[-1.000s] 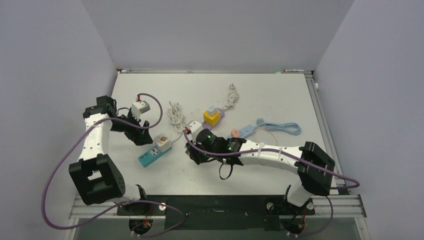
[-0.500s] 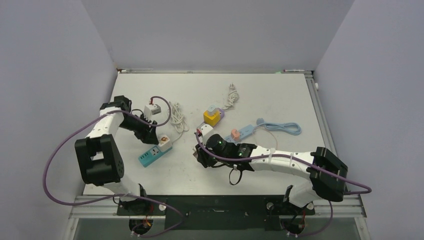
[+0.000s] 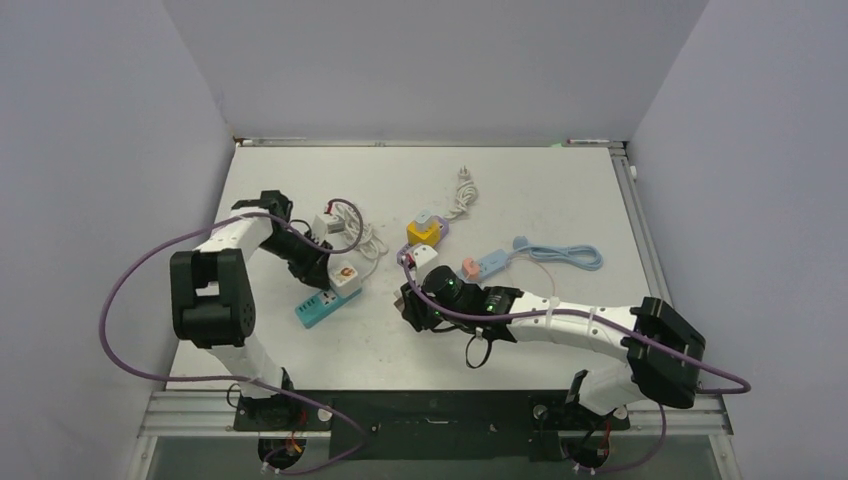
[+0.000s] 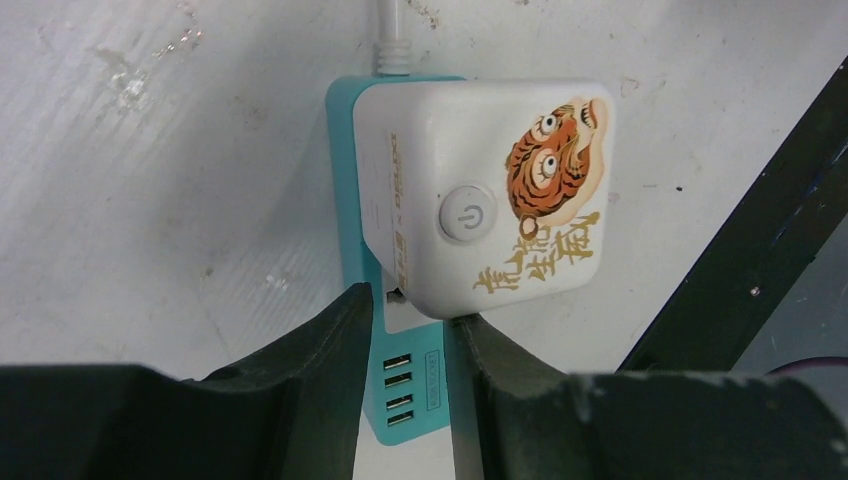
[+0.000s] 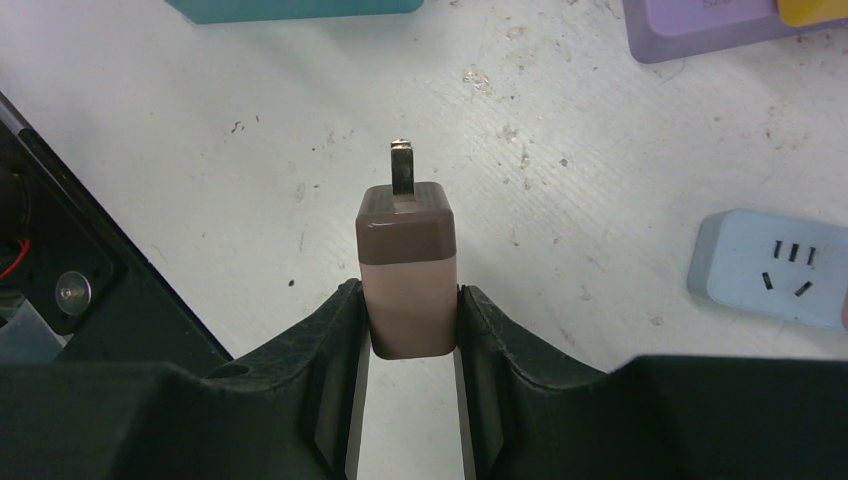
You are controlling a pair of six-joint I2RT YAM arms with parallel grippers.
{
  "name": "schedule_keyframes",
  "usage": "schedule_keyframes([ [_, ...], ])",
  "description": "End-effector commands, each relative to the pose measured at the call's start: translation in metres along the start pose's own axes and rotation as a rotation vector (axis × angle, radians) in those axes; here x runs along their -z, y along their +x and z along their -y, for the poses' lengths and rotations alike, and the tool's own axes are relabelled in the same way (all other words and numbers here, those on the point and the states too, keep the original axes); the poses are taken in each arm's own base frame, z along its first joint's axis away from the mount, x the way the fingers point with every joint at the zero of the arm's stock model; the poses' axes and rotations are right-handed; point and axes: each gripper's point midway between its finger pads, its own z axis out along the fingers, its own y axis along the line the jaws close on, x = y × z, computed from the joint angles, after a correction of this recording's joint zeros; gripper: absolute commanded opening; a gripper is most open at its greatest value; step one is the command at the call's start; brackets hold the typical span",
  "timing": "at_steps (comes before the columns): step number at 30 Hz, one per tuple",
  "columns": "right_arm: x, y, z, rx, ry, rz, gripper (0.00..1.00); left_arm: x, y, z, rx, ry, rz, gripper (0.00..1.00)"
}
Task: Insert the plug
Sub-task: Move the socket to the center of the board.
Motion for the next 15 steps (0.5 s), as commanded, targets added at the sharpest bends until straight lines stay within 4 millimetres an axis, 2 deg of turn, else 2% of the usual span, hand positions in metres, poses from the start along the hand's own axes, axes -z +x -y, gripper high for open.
schedule_keyframes([
  [1,0.012,-0.023,0.008,-0.029,0.003,0.093,0.05,-0.021,-0.019,0.001,-0.057,-0.009,-0.017,0.29],
  [3,0.014,-0.022,0.013,-0.029,0.014,0.088,0.05,-0.025,-0.026,0.003,-0.060,-0.006,-0.017,0.29],
  [7,0.016,-0.023,0.017,-0.004,0.014,0.073,0.05,-0.020,-0.034,0.014,-0.044,0.036,0.007,0.29],
  [15,0.010,-0.029,0.024,0.047,-0.005,0.034,0.05,-0.003,-0.019,0.047,-0.028,0.107,0.051,0.32],
])
